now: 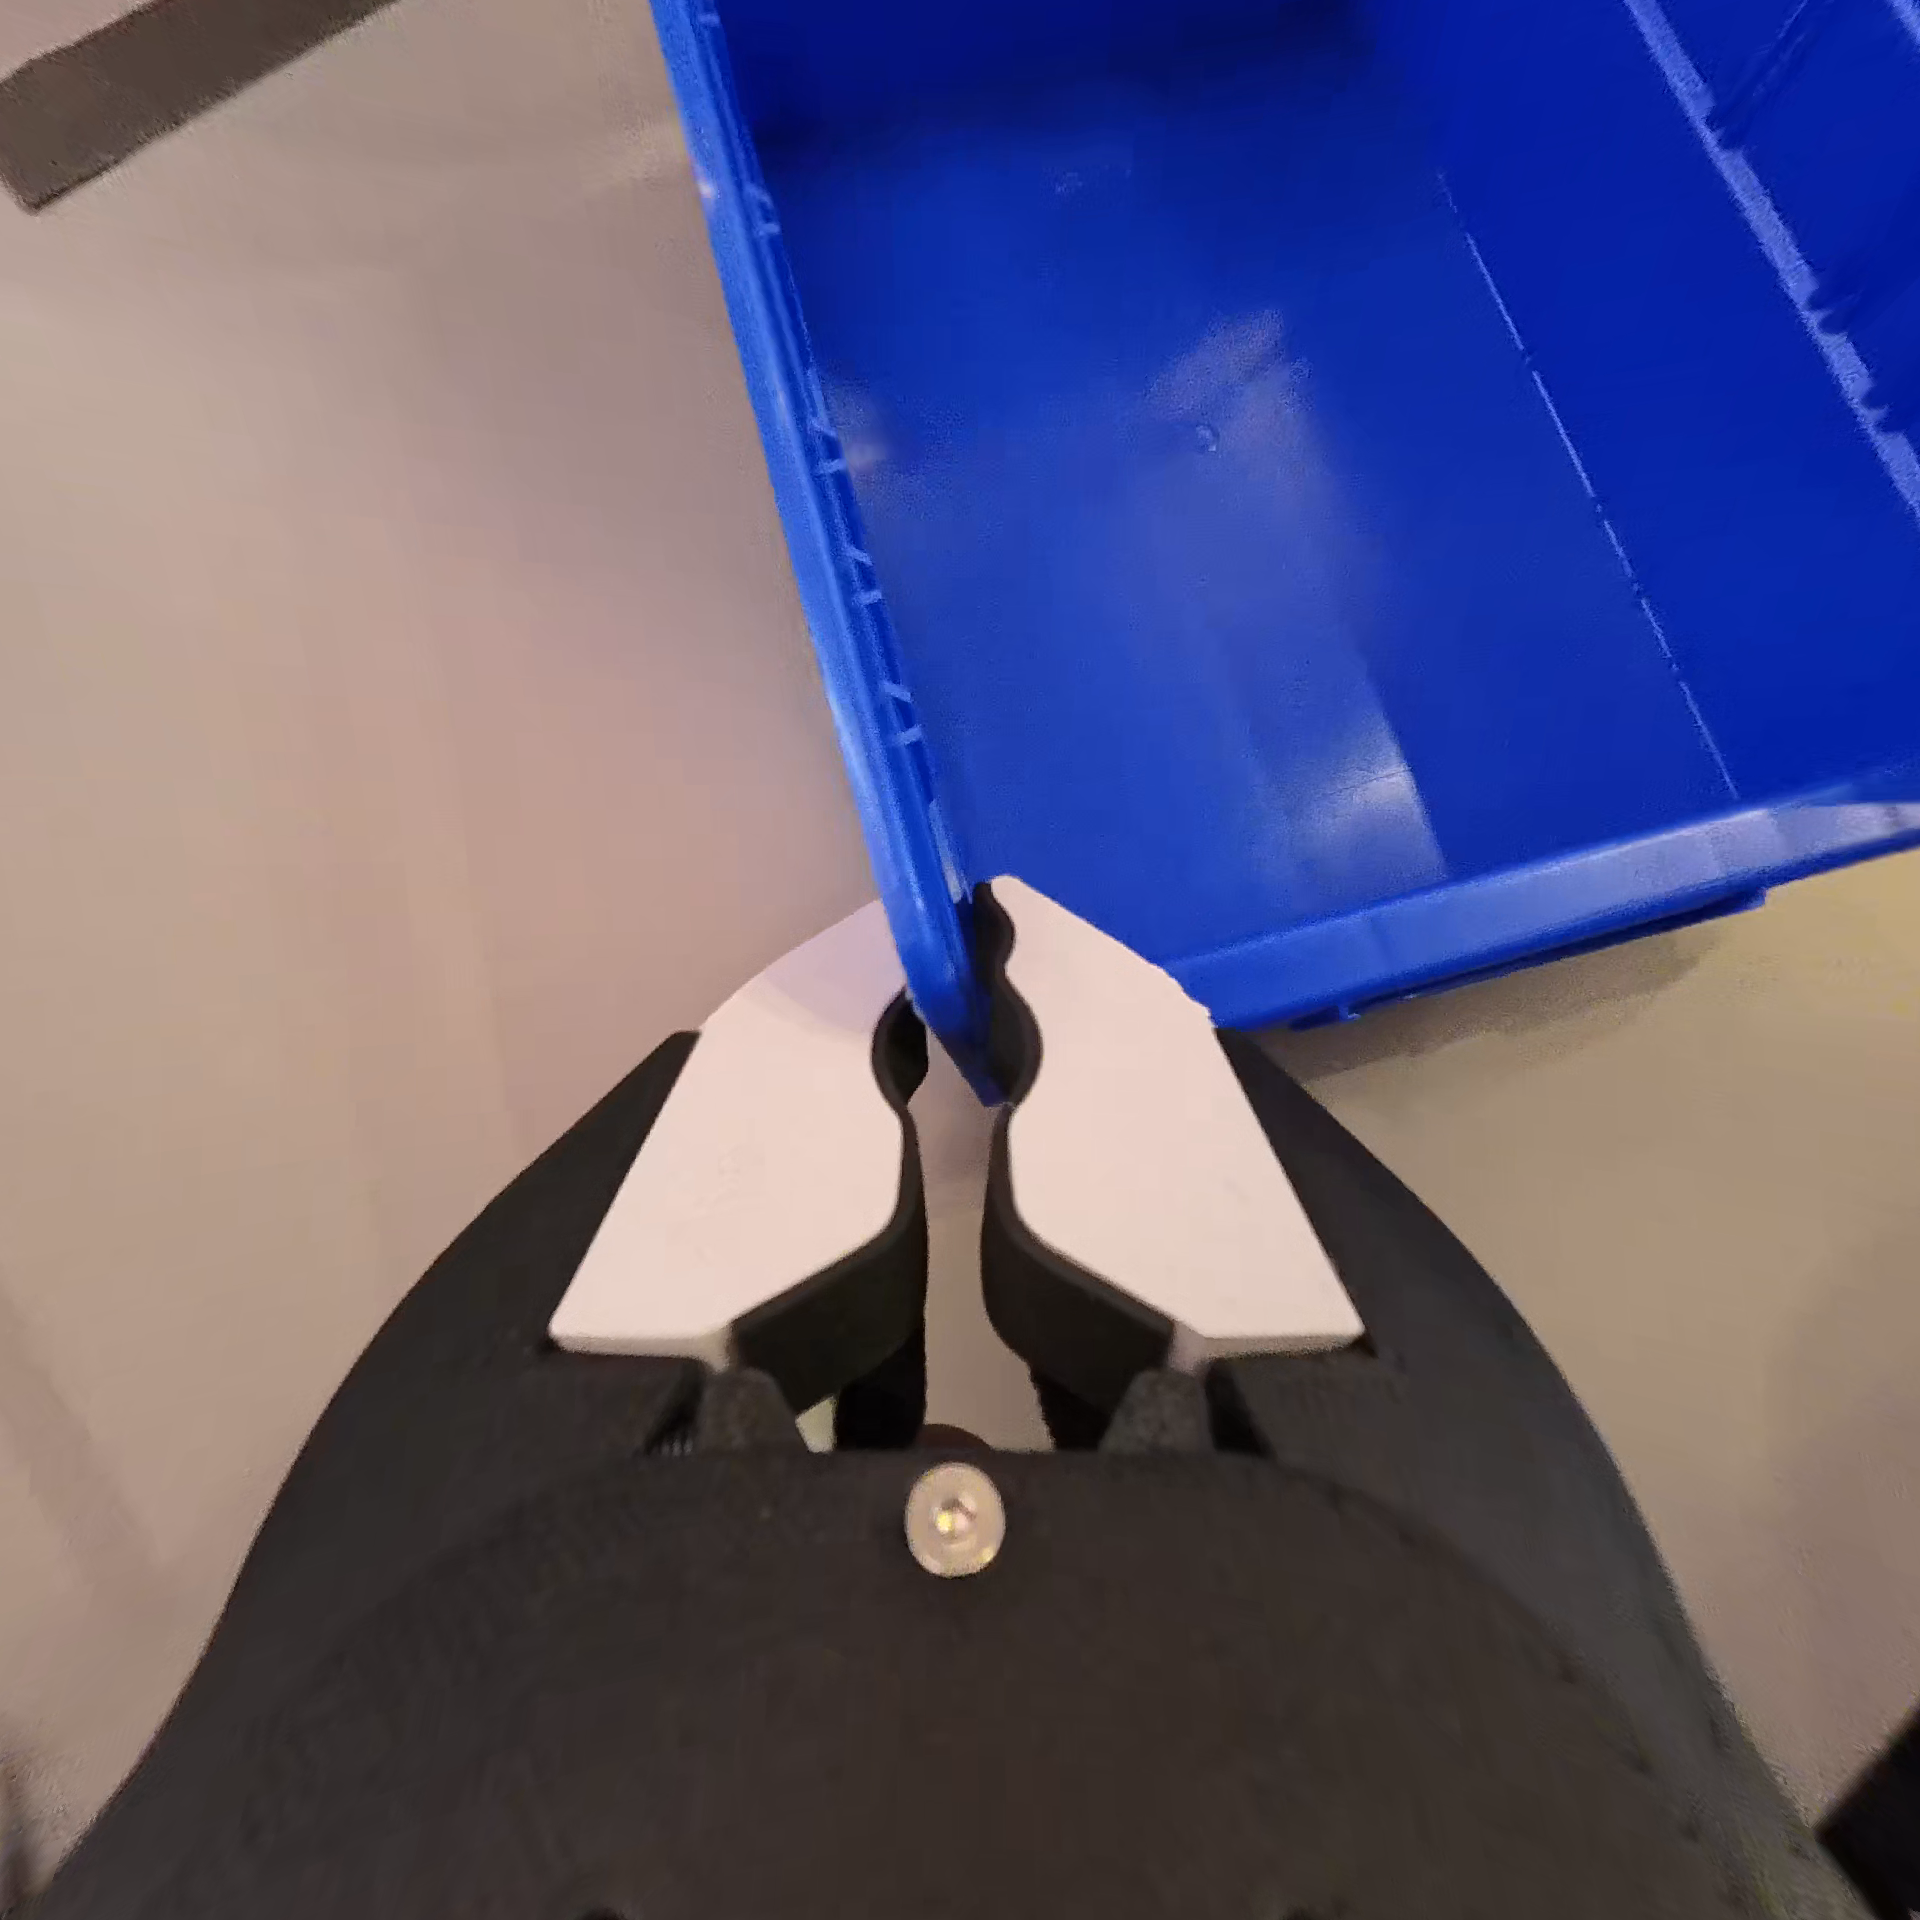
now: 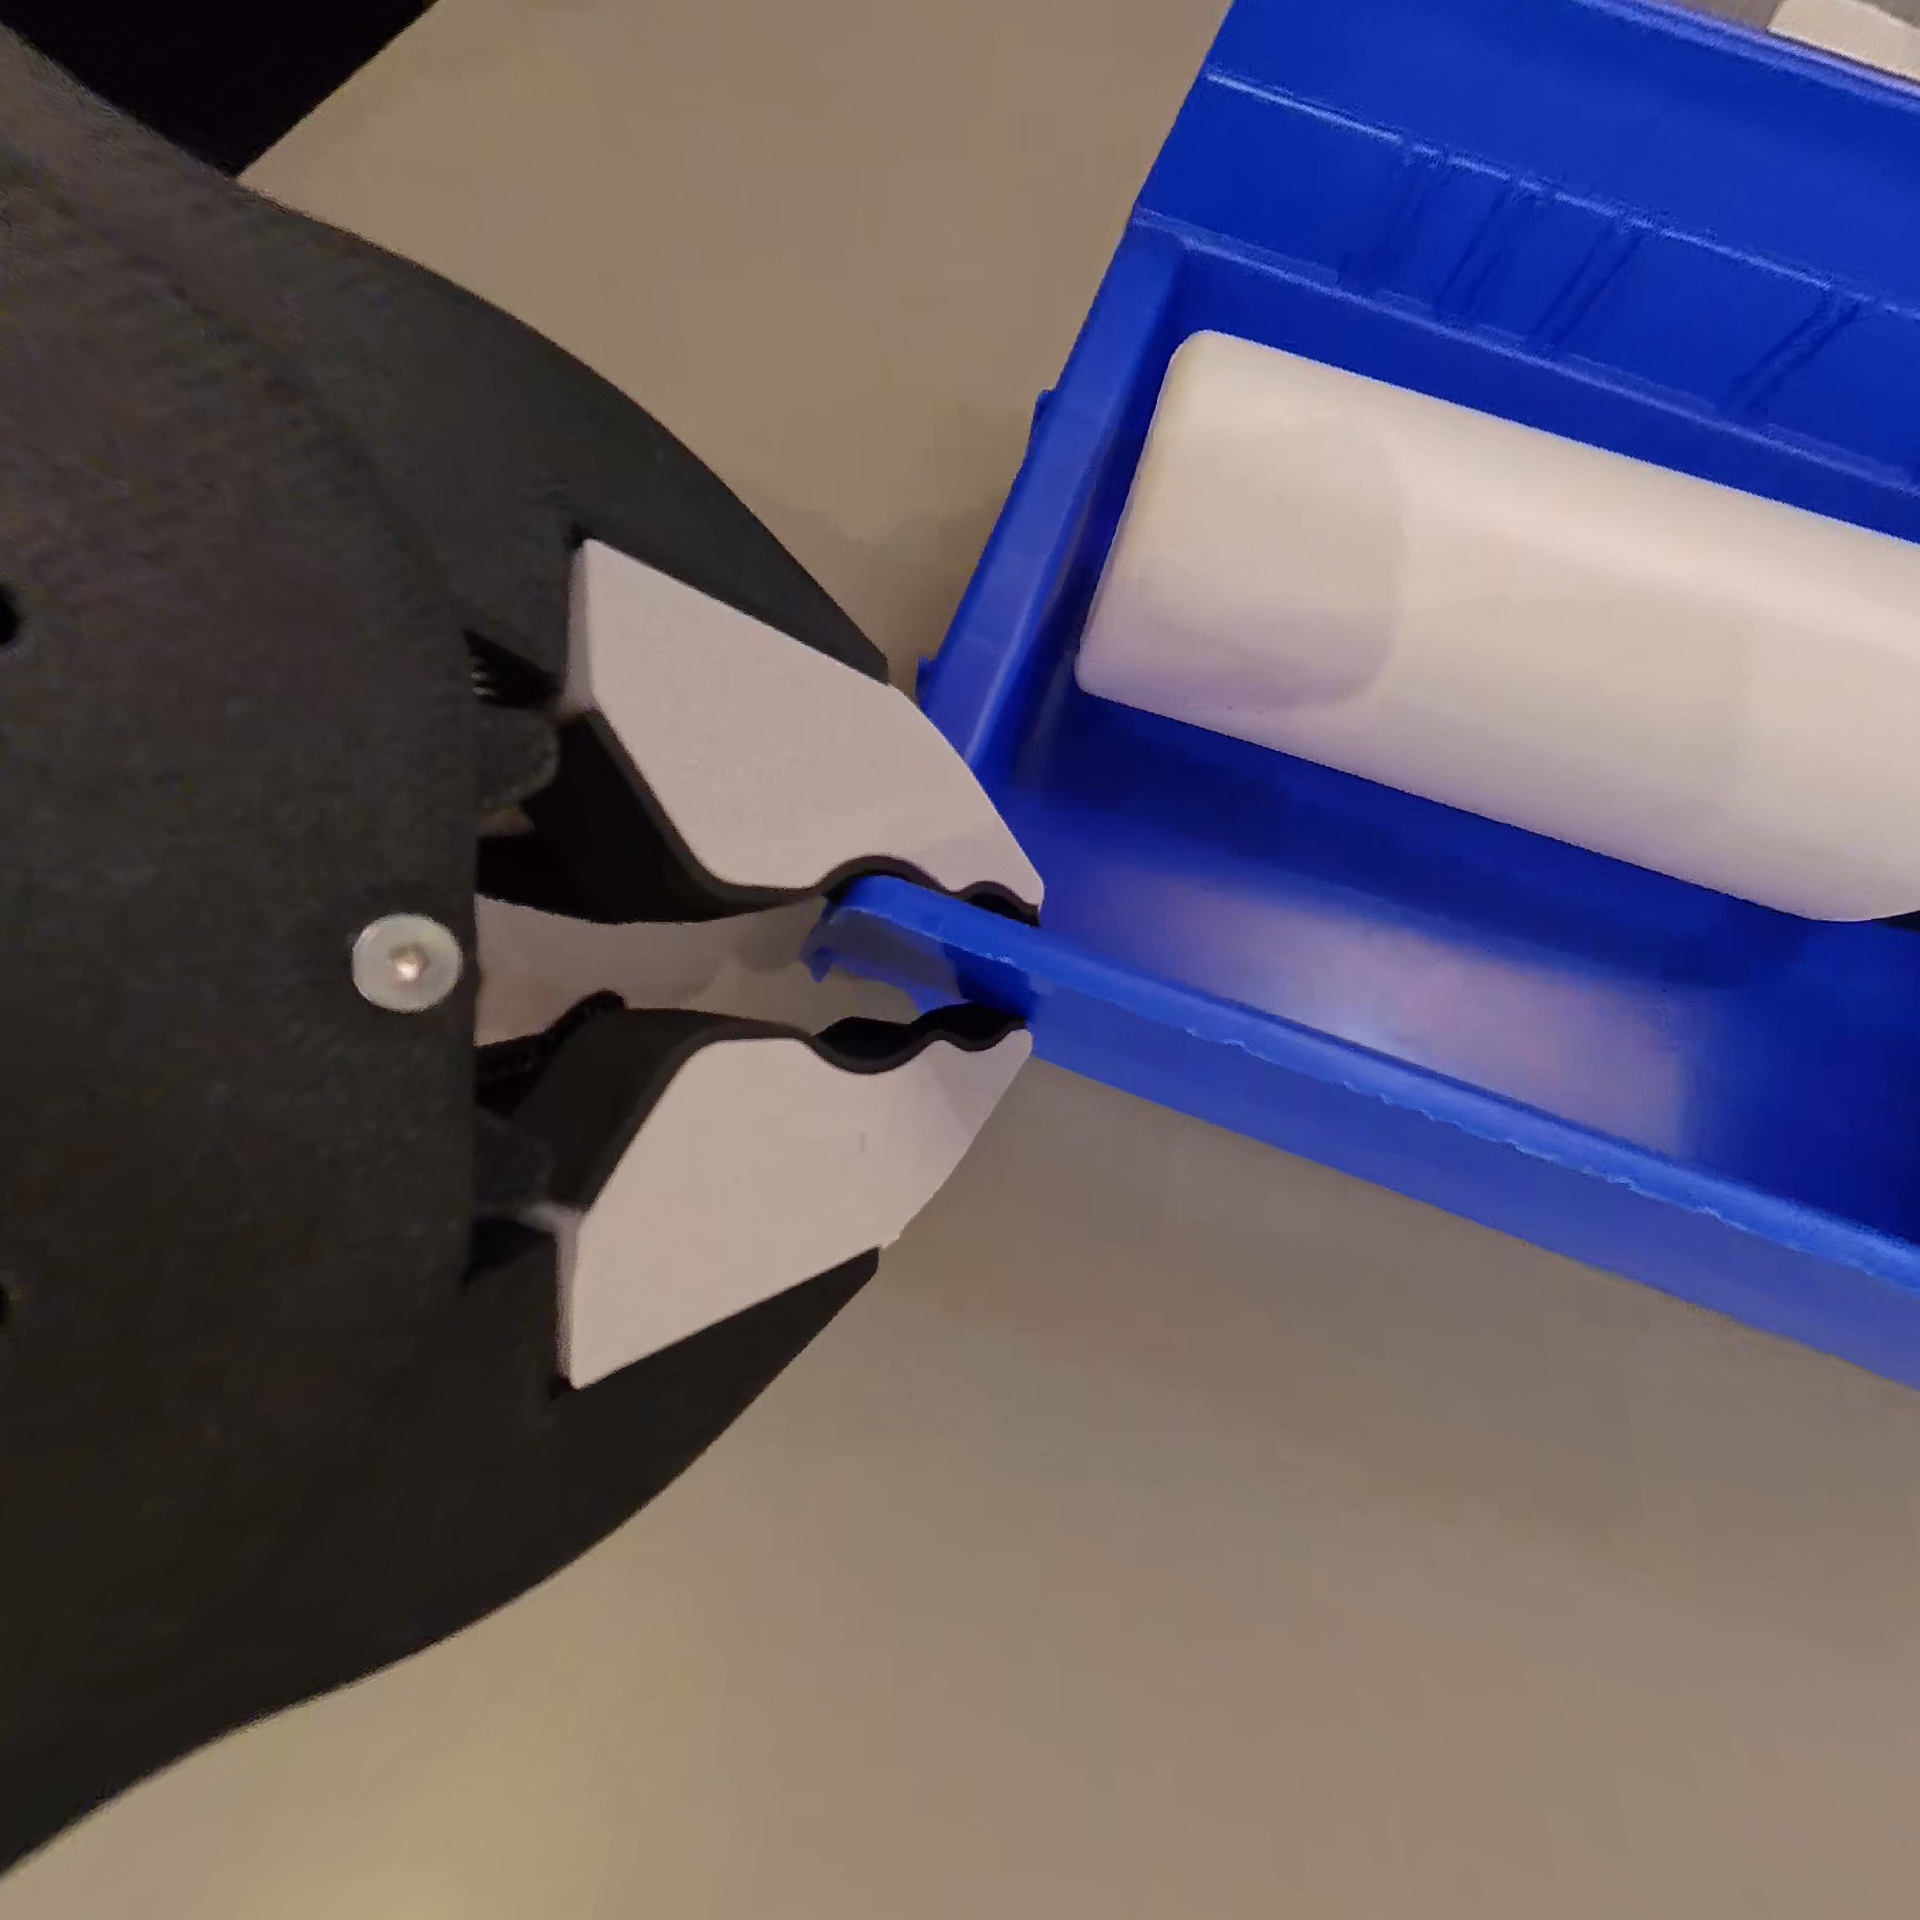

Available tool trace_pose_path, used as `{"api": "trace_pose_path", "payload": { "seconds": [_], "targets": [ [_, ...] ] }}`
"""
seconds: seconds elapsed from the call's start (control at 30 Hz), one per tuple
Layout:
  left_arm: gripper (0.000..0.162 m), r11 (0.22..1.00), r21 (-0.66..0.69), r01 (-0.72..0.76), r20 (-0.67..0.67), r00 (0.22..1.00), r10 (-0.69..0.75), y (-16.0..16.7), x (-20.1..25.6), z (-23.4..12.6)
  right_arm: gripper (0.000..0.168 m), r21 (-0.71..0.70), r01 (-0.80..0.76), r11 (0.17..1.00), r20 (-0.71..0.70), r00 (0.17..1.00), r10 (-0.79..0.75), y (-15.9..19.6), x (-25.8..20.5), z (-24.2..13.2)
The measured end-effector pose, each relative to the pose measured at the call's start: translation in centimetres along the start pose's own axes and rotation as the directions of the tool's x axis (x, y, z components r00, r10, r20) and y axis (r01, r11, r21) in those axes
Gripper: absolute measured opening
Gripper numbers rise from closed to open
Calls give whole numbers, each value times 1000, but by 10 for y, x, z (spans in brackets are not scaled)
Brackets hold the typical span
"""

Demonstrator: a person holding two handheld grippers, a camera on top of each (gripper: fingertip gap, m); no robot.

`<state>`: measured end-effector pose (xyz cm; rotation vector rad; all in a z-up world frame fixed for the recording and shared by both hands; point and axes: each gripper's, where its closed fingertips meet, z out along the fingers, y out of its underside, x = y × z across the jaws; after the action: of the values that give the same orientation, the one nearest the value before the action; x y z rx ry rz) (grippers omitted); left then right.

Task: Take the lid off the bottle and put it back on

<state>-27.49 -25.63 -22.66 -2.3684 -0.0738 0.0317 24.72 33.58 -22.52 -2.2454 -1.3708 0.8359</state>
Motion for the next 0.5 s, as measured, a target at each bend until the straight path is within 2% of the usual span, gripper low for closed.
{"api": "trace_pose_path", "payload": {
  "seconds": [0.03,0.27,0.5],
  "targets": [
    [6,1000,2,-18,-23,1000,18,3,9,-3,16,-3,9,1000,11,1000,-9,2,-4,0],
    [6,993,33,-112,-211,971,116,15,78,-16,13,-45,94,995,114,990,-88,20,-44,1],
    [5,968,40,-247,-395,886,242,11,143,-12,10,-91,253,963,220,948,-228,25,-88,16]
  ]
}}
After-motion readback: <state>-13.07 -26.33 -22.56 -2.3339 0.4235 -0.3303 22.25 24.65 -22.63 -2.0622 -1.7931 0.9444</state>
